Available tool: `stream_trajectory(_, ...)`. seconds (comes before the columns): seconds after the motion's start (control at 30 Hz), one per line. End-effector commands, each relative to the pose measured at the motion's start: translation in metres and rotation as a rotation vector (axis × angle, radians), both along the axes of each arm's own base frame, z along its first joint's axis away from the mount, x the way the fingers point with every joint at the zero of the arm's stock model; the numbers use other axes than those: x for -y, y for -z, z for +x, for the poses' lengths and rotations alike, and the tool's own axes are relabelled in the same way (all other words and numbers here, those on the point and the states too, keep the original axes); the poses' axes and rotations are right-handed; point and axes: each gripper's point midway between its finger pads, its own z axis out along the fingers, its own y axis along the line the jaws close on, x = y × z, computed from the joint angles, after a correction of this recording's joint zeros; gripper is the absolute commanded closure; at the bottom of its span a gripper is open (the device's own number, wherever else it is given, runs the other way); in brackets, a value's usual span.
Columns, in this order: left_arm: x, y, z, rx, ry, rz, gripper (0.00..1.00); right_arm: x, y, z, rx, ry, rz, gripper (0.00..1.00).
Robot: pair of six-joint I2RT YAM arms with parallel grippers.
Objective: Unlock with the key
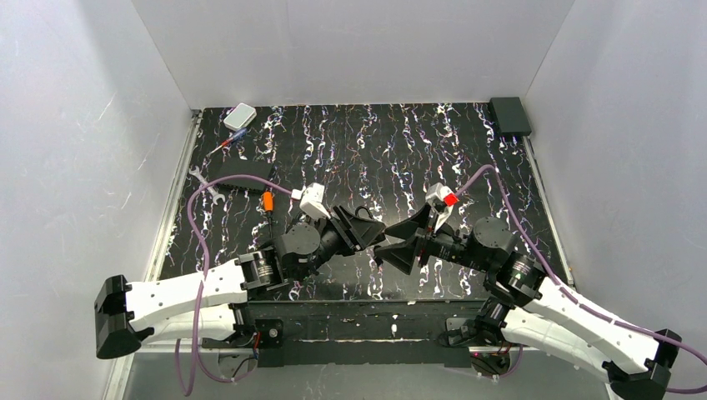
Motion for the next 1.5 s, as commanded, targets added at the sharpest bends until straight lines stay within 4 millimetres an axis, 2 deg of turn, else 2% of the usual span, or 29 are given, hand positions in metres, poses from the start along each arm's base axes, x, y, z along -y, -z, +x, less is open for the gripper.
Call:
stream_trajectory(0.0,0.002,-0.031,0.007,0.009,-0.043,-0.095,1.00,-0.002,-0.008,0.006,0.029,0.021,0.036,0.25)
stream_trajectory(0.13,0.004,-0.029,0.007,0.003,-0.044,-0.096,1.00,-0.004,-0.010,0.018,-0.006,0.080,0.078,0.28)
stream_trajectory(0.33,0.003,-0.029,0.008,-0.005,-0.051,-0.115,1.00,-0.016,-0.002,0.021,-0.061,0.069,0.095,0.32)
stream_trajectory(0.6,0.001,-0.026,0.006,-0.009,-0.047,-0.127,1.00,-0.015,-0.002,0.033,-0.089,0.134,0.149,0.40)
stream_trajectory(0.73,0.002,-0.026,0.005,-0.009,-0.042,-0.129,1.00,-0.015,-0.003,0.040,-0.101,0.171,0.166,0.49)
stream_trajectory(0.8,0.003,-0.026,0.005,-0.010,-0.038,-0.128,1.00,-0.016,-0.003,0.041,-0.103,0.175,0.169,0.60)
stream_trajectory(1.0,0.001,-0.021,0.004,-0.016,-0.037,-0.122,1.00,-0.017,0.000,0.041,-0.108,0.172,0.165,0.86)
stream_trajectory(1.03,0.000,-0.020,0.003,-0.013,-0.035,-0.120,0.97,-0.017,0.000,0.041,-0.106,0.169,0.163,0.90)
stream_trajectory(1.07,0.000,-0.020,0.003,-0.006,-0.033,-0.116,0.85,-0.016,0.001,0.040,-0.104,0.166,0.159,0.93)
stream_trajectory(1.13,-0.004,-0.021,0.002,0.006,-0.029,-0.114,0.49,-0.014,0.002,0.036,-0.096,0.156,0.150,0.97)
stream_trajectory(1.17,-0.006,-0.022,0.002,0.015,-0.031,-0.110,0.35,-0.013,0.003,0.035,-0.092,0.149,0.145,0.99)
stream_trajectory(1.23,-0.015,-0.024,0.002,0.038,-0.048,-0.109,0.17,-0.012,0.003,0.029,-0.081,0.127,0.135,0.99)
stream_trajectory(1.3,-0.029,-0.025,0.003,0.052,-0.081,-0.122,0.05,-0.013,0.003,0.024,-0.072,0.097,0.116,0.99)
stream_trajectory(1.33,-0.035,-0.026,0.004,0.057,-0.097,-0.130,0.02,-0.014,0.003,0.022,-0.066,0.081,0.103,0.99)
stream_trajectory(1.47,-0.054,-0.027,0.007,0.054,-0.155,-0.122,0.03,-0.015,0.003,0.013,-0.041,0.028,0.066,0.99)
